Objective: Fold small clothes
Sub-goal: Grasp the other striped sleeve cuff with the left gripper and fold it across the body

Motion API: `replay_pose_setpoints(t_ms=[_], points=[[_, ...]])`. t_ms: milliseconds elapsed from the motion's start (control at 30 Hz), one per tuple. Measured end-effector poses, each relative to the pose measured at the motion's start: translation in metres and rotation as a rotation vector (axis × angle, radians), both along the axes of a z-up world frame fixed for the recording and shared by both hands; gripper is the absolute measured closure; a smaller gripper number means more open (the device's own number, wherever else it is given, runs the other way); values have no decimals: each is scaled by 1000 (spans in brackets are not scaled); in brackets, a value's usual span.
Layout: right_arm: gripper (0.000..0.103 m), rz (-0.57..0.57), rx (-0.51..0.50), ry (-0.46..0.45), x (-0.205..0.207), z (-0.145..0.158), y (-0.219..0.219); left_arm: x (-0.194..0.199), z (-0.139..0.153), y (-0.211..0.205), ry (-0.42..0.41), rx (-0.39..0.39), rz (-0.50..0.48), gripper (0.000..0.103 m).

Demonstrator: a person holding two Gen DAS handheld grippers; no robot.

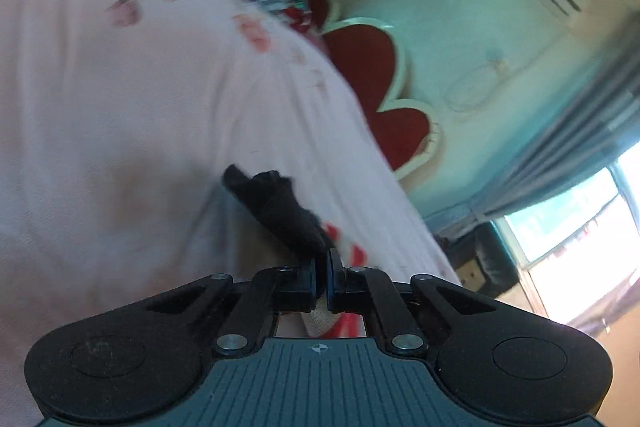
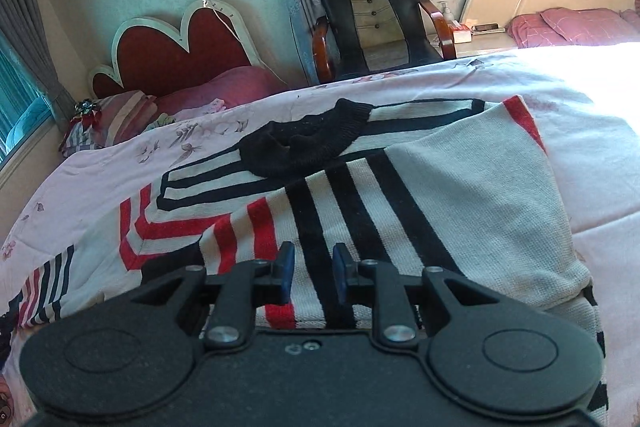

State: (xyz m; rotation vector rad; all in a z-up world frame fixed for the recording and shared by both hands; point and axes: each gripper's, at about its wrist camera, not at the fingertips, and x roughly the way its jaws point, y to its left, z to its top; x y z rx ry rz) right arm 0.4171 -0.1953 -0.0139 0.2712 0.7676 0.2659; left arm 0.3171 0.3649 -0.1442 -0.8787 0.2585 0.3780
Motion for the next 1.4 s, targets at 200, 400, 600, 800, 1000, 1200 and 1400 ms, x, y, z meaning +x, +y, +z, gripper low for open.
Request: replay_pose_setpoints(t_ms=[200,400,600,800,1000,1200,1400], points=[[81,-15,24,-6,-2,-3,1,68,44,-111,-27,223,-357,99],[81,-42,72,3,-9,-7,-19,140,47,-257,15,286,-626,99],[79,-80,155,10,-9,-4,-55,188,43,-372,152,393,-798,98],[53,-42,243,35,-8,-6,-64,174,35,-415,213,543,-856,65],[53,2,310,78,1,-18,-50,105,57,-374,177,564,-778,64],[56,22,363,142,18,-41,-29,65,47,-283,268,592,-576,64],[93,59,220,103,30,-36,-1,88,26,-243,316,577,-512,64]])
